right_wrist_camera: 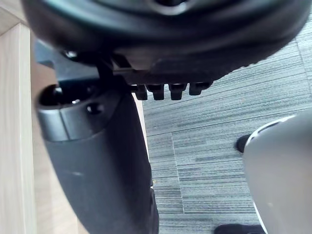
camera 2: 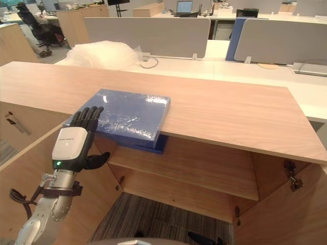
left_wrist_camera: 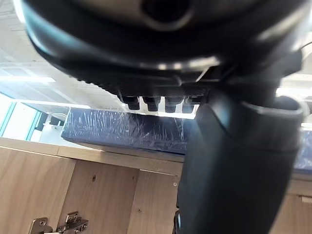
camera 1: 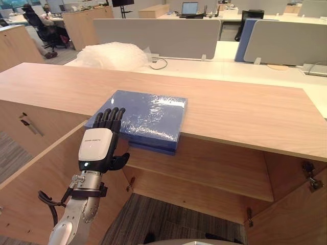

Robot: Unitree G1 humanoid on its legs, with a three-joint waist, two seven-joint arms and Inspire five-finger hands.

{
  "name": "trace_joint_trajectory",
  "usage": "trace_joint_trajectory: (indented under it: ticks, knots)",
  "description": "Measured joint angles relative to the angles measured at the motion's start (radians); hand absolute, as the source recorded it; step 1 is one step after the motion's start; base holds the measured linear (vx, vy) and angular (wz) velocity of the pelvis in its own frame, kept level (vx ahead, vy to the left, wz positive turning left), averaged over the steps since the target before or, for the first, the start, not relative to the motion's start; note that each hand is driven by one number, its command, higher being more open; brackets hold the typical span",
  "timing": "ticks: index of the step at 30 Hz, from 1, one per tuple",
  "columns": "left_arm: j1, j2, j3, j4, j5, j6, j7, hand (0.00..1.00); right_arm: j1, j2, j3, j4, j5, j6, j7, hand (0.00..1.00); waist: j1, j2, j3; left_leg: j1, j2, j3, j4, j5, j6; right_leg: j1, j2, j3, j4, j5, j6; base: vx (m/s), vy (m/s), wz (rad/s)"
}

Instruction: Walk over to the cabinet, pick up the folder, carry it to the office cabinet, place the folder inside the office cabinet, then close the office cabinet door

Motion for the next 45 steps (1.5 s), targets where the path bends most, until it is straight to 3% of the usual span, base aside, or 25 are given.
trace_joint_trajectory:
  ticks: [7,8,17,23,29,37,43,45]
  knots:
    - [-0.063,0.048,-0.005,0.085,0.018,0.003,0.0,1.0,-0.001,-0.002,-0.019,-0.005,0.001,-0.001,-0.003,1.0,-0.007,0.015,0.006,0.014,-0.001,0.039,0.0,-0.013,0.004,0.0,-0.008,0.038,-0.012,0.008,0.005,0.01,0.005,-0.18]
    - [-0.076,0.051,-0.008,0.097,0.018,0.003,0.0,0.0,-0.001,-0.003,-0.019,-0.005,0.001,-0.001,-0.003,1.0,-0.009,0.017,0.005,0.016,-0.002,0.045,0.0,-0.016,0.004,0.0,-0.01,0.044,-0.013,0.008,0.006,0.01,0.0,-0.17]
    - [-0.173,0.071,-0.021,0.132,0.021,0.021,0.016,0.0,-0.004,-0.011,-0.023,-0.006,0.002,-0.001,-0.005,1.0,-0.027,0.027,0.001,0.036,-0.005,0.094,0.0,-0.031,0.013,0.0,-0.019,0.102,-0.025,0.025,0.021,0.0,0.004,-0.17]
    - [-0.17,0.123,-0.035,0.153,0.094,0.015,0.049,0.0,-0.002,-0.011,-0.051,-0.005,0.002,-0.001,-0.004,1.0,-0.03,0.029,0.001,0.043,-0.008,0.116,0.0,-0.035,0.018,0.0,-0.029,0.125,-0.038,0.036,0.027,-0.03,0.021,-0.13]
    - [-0.169,0.114,-0.039,0.155,0.094,0.013,0.057,0.0,0.001,-0.013,-0.058,-0.005,0.002,-0.001,-0.005,1.0,-0.03,0.028,0.001,0.043,-0.016,0.121,-0.002,-0.035,0.022,0.0,-0.036,0.132,-0.045,0.041,0.032,-0.03,0.011,-0.03]
    - [-0.12,0.033,-0.014,0.11,0.09,0.026,0.06,0.0,0.001,-0.013,-0.057,-0.005,0.002,0.0,-0.005,1.0,-0.03,0.028,0.0,0.05,-0.027,0.142,0.0,-0.041,0.032,-0.001,-0.048,0.151,-0.049,0.045,0.039,0.0,0.008,-0.07]
    - [-0.019,-0.07,0.047,-0.014,0.082,0.044,0.043,0.0,0.01,-0.014,-0.058,0.002,0.003,0.001,-0.011,1.0,-0.033,0.01,-0.006,0.05,-0.035,0.164,0.001,-0.047,0.042,-0.003,-0.06,0.175,-0.06,0.056,0.05,0.02,0.013,-0.12]
    - [0.028,-0.103,0.06,-0.092,-0.037,0.03,0.043,0.0,0.021,-0.017,-0.059,0.003,0.004,0.001,-0.018,1.0,-0.034,0.005,-0.005,0.051,-0.034,0.165,0.001,-0.049,0.045,-0.004,-0.06,0.181,-0.059,0.064,0.056,0.0,0.0,0.0]
